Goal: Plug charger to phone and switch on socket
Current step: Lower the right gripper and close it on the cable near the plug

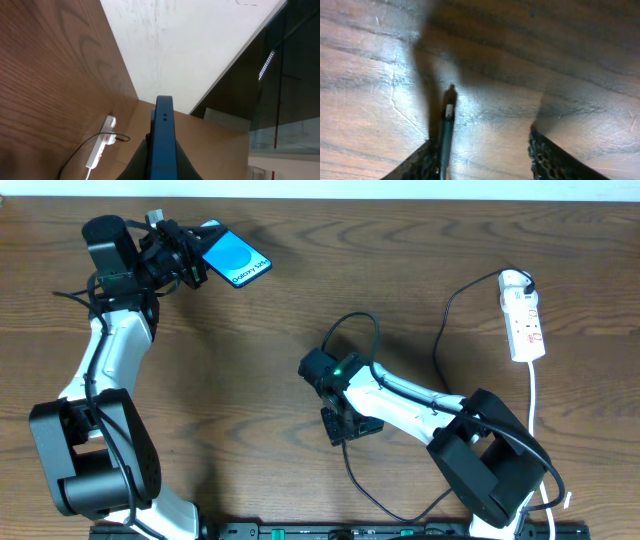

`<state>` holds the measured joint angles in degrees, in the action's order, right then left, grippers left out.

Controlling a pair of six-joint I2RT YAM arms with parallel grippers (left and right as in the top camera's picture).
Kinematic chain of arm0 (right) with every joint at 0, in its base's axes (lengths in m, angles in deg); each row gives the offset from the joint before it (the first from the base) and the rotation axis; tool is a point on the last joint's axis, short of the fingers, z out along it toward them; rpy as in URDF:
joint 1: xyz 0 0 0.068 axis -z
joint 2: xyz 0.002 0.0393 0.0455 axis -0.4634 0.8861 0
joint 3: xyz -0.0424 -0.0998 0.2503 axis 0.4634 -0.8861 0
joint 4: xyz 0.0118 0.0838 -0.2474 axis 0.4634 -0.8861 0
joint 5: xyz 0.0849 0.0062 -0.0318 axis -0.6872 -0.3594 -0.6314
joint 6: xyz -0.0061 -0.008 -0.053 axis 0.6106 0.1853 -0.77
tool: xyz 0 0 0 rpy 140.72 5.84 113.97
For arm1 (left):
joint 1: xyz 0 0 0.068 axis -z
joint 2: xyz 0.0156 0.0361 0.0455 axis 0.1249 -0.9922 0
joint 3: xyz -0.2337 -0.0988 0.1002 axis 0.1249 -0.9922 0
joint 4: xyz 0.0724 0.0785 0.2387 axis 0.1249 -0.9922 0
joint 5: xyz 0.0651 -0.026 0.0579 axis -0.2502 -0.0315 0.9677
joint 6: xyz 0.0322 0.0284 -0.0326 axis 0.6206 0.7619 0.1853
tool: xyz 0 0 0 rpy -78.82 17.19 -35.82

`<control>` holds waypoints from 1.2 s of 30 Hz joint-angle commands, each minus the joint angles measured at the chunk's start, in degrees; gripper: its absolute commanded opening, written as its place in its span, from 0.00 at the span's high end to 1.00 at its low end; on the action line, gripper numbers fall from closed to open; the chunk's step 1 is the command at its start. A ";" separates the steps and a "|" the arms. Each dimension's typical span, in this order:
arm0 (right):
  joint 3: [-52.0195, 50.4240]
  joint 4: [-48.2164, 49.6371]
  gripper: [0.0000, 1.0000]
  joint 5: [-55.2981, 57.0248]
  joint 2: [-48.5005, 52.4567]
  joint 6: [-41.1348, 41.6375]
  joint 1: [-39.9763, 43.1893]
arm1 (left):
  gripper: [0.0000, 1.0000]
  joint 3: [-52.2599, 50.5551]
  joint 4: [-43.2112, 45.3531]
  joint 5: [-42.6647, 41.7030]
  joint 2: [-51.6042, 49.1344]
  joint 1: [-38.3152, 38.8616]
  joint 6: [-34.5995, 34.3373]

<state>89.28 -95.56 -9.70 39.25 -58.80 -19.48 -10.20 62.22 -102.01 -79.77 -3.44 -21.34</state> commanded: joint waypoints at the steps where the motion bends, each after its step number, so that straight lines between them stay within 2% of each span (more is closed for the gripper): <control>1: -0.92 0.42 0.52 5.79 2.91 0.44 0.61 | 0.92 1.27 0.35 -1.31 2.01 -0.15 0.35; 10: -0.92 0.44 0.75 5.79 2.91 0.26 0.61 | 0.93 1.27 0.35 -1.31 2.01 -0.15 0.35; 18: -0.92 0.83 0.76 5.97 2.91 0.26 0.61 | 0.93 1.27 0.35 -1.31 2.01 -0.15 0.35; 25: -0.92 0.85 0.82 6.01 2.91 0.28 0.61 | 0.93 1.27 0.35 -1.33 2.01 -0.15 0.35; 36: -0.92 1.20 0.98 6.86 2.91 0.46 0.63 | 0.93 1.27 0.35 -1.33 2.01 -0.15 0.35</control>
<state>89.48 -95.10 -7.18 39.25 -58.58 -19.39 -10.20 62.22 -102.01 -79.77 -3.44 -21.32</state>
